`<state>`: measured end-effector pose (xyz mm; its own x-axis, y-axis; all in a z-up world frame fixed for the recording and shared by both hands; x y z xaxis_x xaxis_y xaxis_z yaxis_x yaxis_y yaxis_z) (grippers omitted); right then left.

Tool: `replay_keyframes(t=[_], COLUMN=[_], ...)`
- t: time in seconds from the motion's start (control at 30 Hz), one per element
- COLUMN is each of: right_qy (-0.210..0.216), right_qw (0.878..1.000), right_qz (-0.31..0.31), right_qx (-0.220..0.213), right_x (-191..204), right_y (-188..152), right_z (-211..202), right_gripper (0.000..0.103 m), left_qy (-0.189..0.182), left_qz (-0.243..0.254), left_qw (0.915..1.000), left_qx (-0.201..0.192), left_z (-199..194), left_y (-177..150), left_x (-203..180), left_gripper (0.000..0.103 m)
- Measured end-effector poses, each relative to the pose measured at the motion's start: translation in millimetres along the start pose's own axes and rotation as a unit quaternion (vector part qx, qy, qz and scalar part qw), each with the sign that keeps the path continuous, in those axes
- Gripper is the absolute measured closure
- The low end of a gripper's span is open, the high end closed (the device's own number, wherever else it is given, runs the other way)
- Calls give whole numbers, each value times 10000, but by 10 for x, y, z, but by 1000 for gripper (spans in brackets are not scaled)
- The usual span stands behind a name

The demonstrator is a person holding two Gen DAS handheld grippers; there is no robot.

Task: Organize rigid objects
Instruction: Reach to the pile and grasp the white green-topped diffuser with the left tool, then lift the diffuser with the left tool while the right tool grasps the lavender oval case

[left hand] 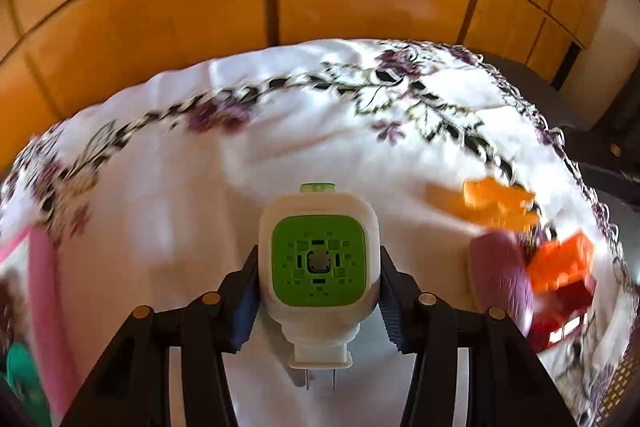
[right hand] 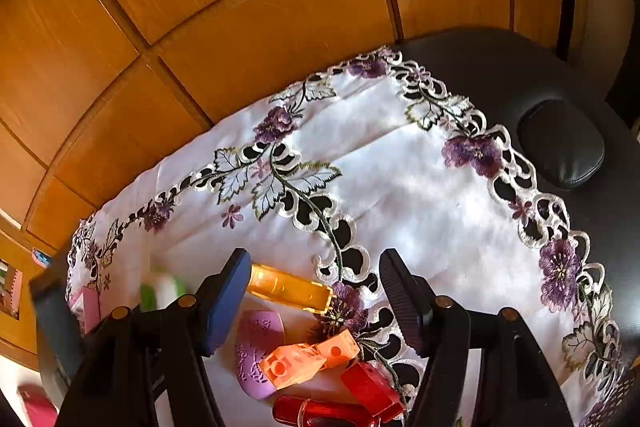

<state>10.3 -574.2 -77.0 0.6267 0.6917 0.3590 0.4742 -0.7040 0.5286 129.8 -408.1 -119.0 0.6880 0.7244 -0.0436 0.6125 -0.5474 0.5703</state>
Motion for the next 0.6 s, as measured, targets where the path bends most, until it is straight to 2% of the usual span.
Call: replay_keyframes(t=[0.3, 0.37, 0.47, 0.6], right_qy=[-157, -178, 62, 89], right_qw=[9992, 9991, 9994, 9989], right_qz=[-168, -187, -176, -433], right_qx=[337, 342, 285, 151], right_x=[25, 22, 69, 173], right_y=[-96, -96, -78, -82], right_z=[138, 142, 113, 80], right_gripper=[36, 36, 36, 36], left_qy=[197, 309, 383, 200], left_qz=[4, -12, 4, -203], left_qw=[9990, 9987, 9980, 9983], left_qx=[-401, -405, -500, -516], left_z=[-610, -667, -709, -700], left_y=[-658, -814, -973, -1052], left_x=[80, 114, 158, 205], left_gripper=[51, 51, 51, 51])
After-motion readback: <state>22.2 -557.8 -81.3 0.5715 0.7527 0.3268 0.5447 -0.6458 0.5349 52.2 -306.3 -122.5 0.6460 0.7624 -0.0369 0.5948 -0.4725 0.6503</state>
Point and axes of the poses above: each gripper's, at about its wrist camera, not at the fingertips, and z roughly the way its jaws point, x to its left, y to its top, the point moved 6 cm from there along z, roughly the way its jaws point, and after that the axes turned 1 degree about -x, right-handed, at the moved point
